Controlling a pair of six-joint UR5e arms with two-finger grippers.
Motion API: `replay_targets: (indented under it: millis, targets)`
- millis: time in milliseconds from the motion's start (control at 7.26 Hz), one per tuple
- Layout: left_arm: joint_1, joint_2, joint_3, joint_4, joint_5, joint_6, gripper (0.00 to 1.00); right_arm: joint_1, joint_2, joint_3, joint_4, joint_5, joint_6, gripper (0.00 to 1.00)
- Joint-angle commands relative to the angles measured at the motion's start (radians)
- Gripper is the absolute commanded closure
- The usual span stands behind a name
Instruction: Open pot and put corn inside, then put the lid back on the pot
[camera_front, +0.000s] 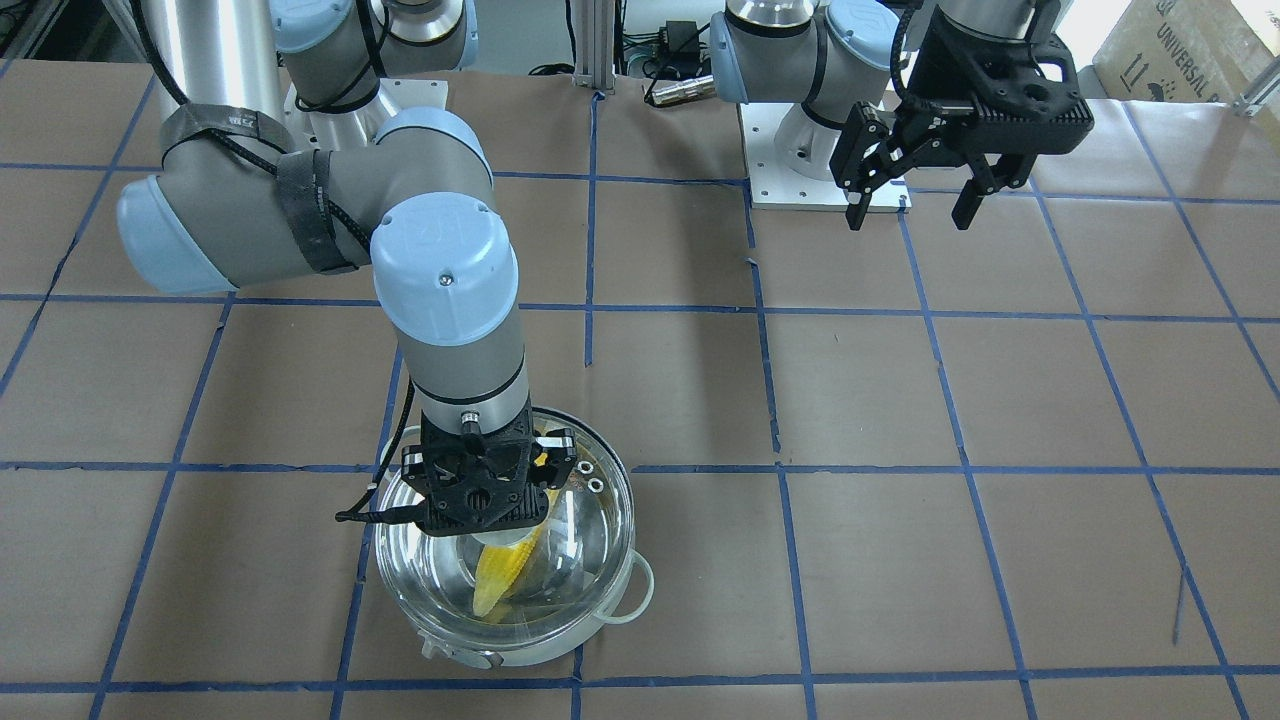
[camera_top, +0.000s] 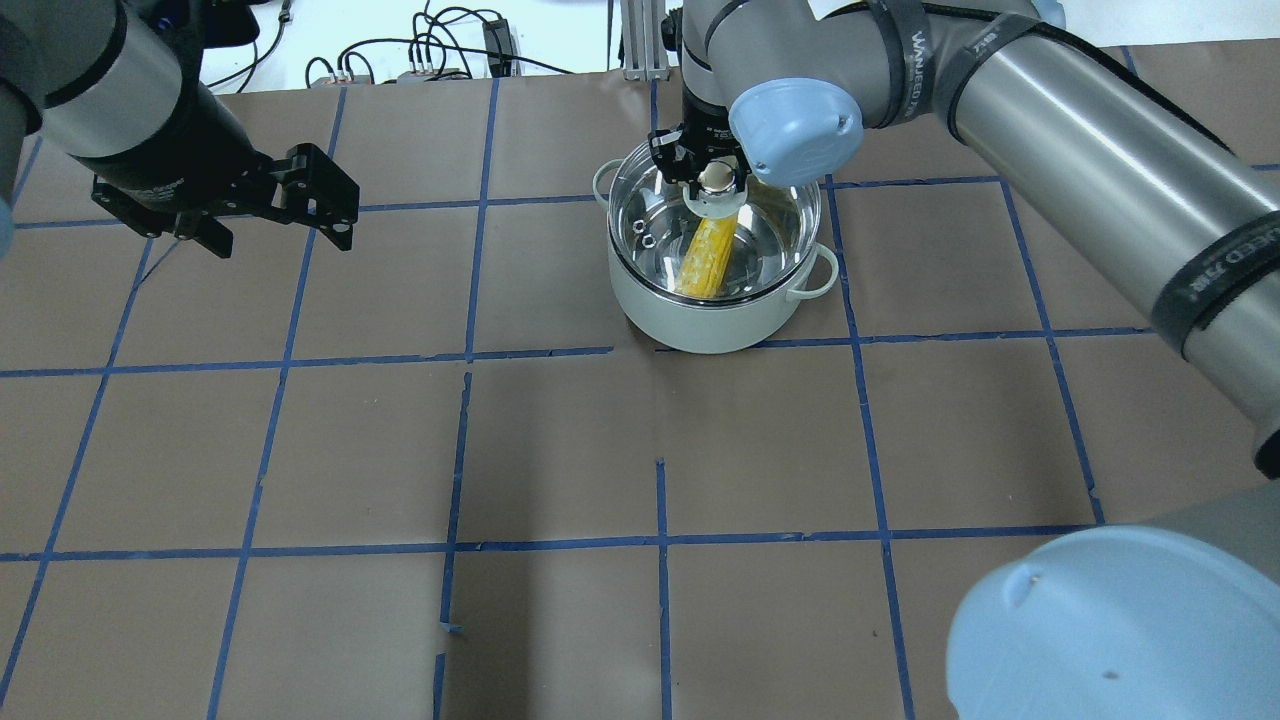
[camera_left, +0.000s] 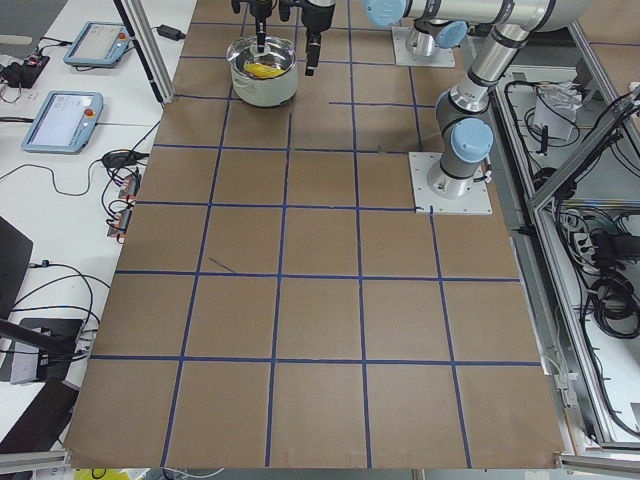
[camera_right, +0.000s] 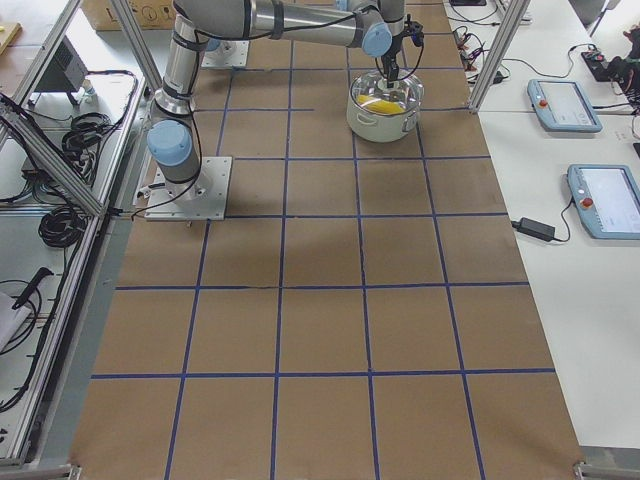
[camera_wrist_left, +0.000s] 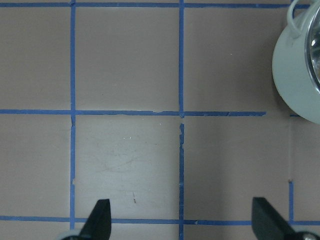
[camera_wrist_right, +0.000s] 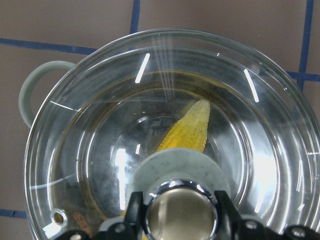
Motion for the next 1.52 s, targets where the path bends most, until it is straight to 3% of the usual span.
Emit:
replay_targets:
  millis: [0,551,689,964,1102,1378]
  targets:
    - [-0.003,-0.002,-0.006,0.008,0.019,0.001,0.0,-0.005,-0.001,-0.004,0.023,0.007,0.002,0.53]
    - [-0.006,-0.002,-0.011,0.008,0.019,0.003,0.0,-0.006,-0.006,-0.004,0.029,0.01,0.001,0.53]
    - [-0.006,-0.002,-0.012,0.008,0.019,0.003,0.0,-0.006,-0.004,-0.004,0.017,0.01,-0.001,0.42]
    - [-0.005,-0.006,-0.015,0.008,0.019,0.006,0.0,-0.011,-0.003,-0.022,0.017,0.012,-0.001,0.37]
    - [-0.005,-0.007,-0.014,0.008,0.019,0.006,0.0,-0.011,0.0,-0.028,0.018,0.01,-0.001,0.37]
    - [-0.005,-0.01,-0.012,0.008,0.019,0.006,0.0,-0.012,-0.001,-0.03,0.063,0.029,0.001,0.53]
